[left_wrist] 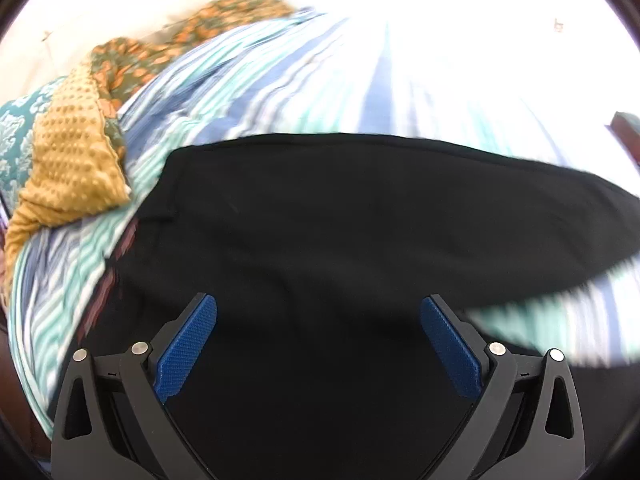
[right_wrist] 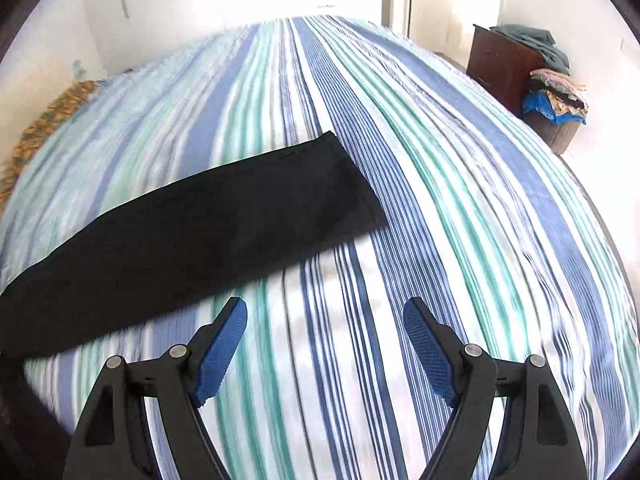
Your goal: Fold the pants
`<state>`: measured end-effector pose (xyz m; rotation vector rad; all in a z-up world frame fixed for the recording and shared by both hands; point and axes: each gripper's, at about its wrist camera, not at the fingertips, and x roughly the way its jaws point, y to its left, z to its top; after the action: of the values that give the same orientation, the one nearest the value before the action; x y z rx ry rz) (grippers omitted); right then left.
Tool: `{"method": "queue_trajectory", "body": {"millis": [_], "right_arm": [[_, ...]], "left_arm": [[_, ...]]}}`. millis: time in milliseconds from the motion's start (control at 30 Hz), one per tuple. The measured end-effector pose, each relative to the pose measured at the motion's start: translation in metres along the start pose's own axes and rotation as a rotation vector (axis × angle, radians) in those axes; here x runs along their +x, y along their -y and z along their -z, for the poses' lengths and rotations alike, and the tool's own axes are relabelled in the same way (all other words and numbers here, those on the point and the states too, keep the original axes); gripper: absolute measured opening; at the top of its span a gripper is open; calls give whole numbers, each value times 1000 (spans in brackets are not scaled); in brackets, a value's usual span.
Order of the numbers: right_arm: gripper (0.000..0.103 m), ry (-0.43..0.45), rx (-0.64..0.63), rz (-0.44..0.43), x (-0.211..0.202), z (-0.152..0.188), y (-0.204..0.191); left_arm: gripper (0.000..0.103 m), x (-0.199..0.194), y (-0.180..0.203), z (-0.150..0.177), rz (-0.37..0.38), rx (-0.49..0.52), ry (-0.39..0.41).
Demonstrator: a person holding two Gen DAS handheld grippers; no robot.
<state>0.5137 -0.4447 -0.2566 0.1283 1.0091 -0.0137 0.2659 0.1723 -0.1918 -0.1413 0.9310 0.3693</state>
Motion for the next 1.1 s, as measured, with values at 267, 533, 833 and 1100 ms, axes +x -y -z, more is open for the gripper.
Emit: {"method": "queue_trajectory", "body": {"millis": [267,533,833,1100], "right_arm": [[85,-87,-98,-433,-91,148,-138],[85,-239,-381,-651,-76,208,-299],[85,-288,-107,-399,-67,205,-146],[86,-163,506,-82,-103,199,79]], "left_arm": [[102,-50,64,86,254,32,-109],[102,-54,60,113,209,30,-145],[102,-51,71,118,142,111,-147],[102,-69,47,103,180,30,-138]]}}
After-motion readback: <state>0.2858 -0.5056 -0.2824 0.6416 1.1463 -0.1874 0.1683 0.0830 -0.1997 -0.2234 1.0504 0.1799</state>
